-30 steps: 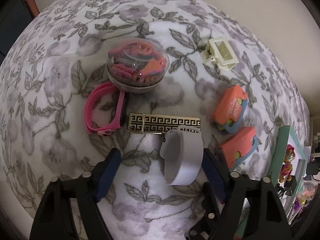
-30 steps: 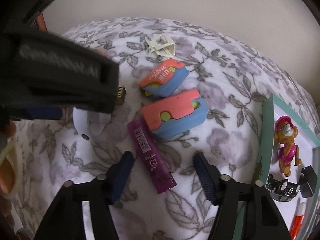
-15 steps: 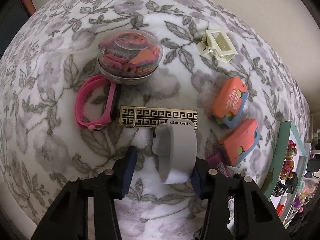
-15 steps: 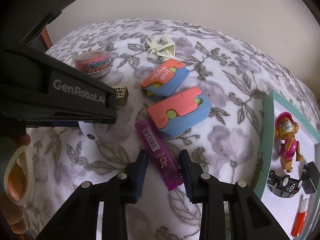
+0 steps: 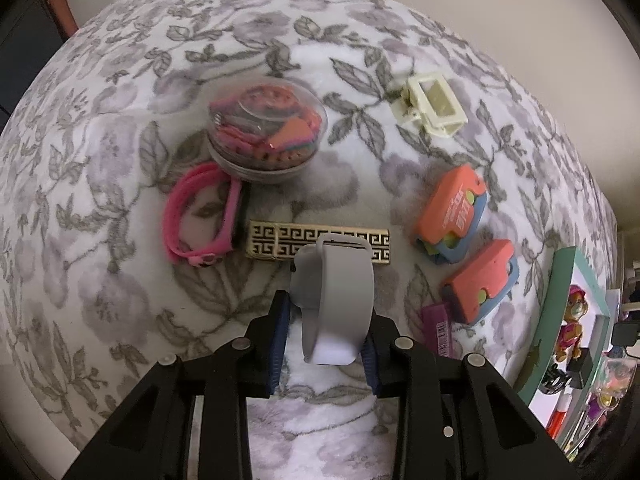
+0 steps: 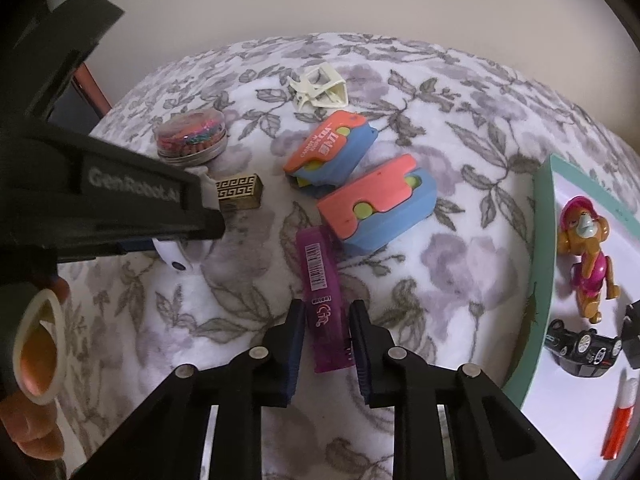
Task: Organize rigid objects
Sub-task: 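Lift and carry the white bracelet with left while right carries the purple tube to the tray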
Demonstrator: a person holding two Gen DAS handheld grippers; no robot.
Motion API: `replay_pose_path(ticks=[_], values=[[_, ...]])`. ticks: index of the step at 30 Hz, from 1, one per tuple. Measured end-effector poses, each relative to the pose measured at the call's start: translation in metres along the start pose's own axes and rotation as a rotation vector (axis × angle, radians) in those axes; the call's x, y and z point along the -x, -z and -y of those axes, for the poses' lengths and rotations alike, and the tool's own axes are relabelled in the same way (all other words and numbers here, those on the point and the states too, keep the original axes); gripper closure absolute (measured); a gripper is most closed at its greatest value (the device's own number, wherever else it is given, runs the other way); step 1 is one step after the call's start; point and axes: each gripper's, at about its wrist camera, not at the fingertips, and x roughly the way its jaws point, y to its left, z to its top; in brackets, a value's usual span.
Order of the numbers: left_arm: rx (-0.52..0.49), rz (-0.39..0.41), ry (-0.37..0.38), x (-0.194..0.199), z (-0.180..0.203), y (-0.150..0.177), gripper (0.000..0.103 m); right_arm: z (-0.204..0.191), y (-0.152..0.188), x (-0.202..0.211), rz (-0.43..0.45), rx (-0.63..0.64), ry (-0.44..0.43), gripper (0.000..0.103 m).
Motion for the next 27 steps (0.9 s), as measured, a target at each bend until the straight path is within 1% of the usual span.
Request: replay_pose_path(ticks=[7, 11, 13, 19, 23, 27], values=[[0.019, 0.052, 0.035, 0.026, -0.002, -0.001, 0.069, 0.001, -0.001, 0.006, -0.005, -0.023, -0.07, 0.082], [0.028, 0.09, 0.054, 0.044, -0.007, -0.003, 0.069, 0.005, -0.003, 0.016, 0.006, -0.043, -0.101, 0.082], [0.031, 0.117, 0.062, 0.055, -0.009, -0.006, 0.069, 0.008, -0.005, 0.026, 0.025, -0.053, -0.121, 0.082], [0.037, 0.193, 0.096, 0.089, -0.012, -0.007, 0.069, 0.019, -0.018, 0.067, 0.121, -0.084, -0.138, 0.082], [0.016, 0.257, 0.109, 0.114, -0.003, -0.004, 0.069, 0.033, -0.027, 0.106, 0.209, -0.111, -0.119, 0.082], [-0.026, 0.3, 0.129, 0.134, 0.012, 0.002, 0.069, 0.054, -0.029, 0.145, 0.283, -0.147, -0.062, 0.082]])
